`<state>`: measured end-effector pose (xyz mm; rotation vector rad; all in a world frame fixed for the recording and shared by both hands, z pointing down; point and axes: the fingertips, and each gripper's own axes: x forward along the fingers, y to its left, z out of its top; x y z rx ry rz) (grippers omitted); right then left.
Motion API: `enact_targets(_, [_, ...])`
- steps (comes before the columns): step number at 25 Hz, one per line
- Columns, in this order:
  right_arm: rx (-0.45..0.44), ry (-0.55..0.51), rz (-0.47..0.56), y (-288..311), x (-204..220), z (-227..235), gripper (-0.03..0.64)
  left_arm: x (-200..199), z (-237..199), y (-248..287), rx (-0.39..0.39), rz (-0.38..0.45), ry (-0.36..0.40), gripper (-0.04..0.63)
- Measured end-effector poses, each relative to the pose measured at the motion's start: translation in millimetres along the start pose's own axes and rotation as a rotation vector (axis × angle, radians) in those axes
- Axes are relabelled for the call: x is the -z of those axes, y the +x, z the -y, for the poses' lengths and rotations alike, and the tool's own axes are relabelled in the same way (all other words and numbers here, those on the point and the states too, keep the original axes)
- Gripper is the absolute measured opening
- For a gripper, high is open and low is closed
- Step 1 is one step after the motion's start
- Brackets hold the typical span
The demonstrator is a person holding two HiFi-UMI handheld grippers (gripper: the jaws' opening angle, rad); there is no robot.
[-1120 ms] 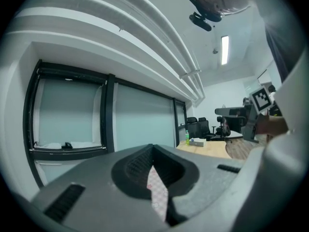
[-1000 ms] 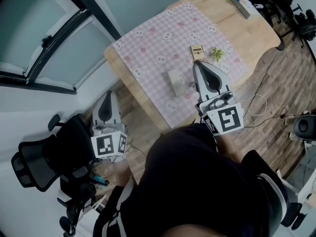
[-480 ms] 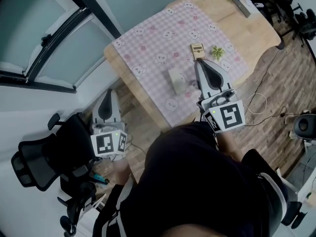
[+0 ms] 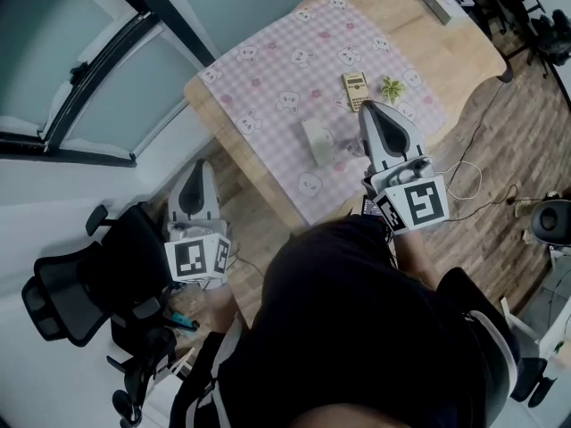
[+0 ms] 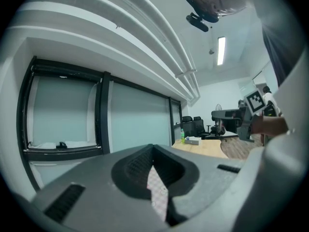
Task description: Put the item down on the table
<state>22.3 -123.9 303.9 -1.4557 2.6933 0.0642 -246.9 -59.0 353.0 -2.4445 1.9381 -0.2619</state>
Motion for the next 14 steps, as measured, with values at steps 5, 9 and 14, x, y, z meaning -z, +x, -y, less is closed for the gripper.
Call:
enact_targets(5, [-0.006, 0.004, -0.005, 1.5, 2.1, -1.7, 0.015, 2.6, 2.7, 1.2, 0.019, -0.013, 0.01, -0.002])
enact_targets(9, [-0.009, 0.004, -0.003, 4.3, 1.4, -2.2, 0.015, 3.3, 4.2, 1.5, 0.033, -0.021, 0.013, -0.002])
enact_targets(14, [-0.014, 0.008, -0.004, 7.0, 3.1, -3.1, 0.015, 4.7, 6.2, 2.5, 0.054, -0.031, 0.023, -0.002])
